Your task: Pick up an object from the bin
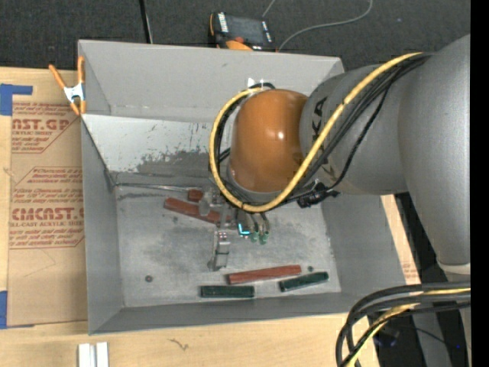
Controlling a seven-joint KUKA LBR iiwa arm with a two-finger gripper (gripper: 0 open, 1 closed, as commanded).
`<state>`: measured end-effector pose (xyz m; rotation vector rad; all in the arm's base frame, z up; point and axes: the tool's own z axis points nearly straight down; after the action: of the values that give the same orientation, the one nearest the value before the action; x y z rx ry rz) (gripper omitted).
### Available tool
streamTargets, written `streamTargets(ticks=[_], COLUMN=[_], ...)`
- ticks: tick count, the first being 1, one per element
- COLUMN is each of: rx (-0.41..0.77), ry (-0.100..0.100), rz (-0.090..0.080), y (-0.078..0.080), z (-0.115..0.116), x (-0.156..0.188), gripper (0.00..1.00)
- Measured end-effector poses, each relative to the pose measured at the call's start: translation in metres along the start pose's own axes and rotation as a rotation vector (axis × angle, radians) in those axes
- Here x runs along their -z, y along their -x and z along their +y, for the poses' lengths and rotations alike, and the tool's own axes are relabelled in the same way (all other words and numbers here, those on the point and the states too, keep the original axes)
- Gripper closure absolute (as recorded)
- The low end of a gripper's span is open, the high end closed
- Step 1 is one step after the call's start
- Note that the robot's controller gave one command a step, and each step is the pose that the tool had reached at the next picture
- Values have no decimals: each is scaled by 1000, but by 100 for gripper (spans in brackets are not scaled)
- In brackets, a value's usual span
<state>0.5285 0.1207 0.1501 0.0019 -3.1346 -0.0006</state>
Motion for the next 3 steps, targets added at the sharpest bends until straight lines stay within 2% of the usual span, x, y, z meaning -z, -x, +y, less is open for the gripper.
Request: streamTargets(ticks=[1, 2, 3], rx=[56, 58, 311], ry=[0, 2, -1], rz=[-10, -15, -11], y=[50, 51, 45], z=[-36, -33, -25], x=[-79, -74, -31], gripper=[0, 100, 100])
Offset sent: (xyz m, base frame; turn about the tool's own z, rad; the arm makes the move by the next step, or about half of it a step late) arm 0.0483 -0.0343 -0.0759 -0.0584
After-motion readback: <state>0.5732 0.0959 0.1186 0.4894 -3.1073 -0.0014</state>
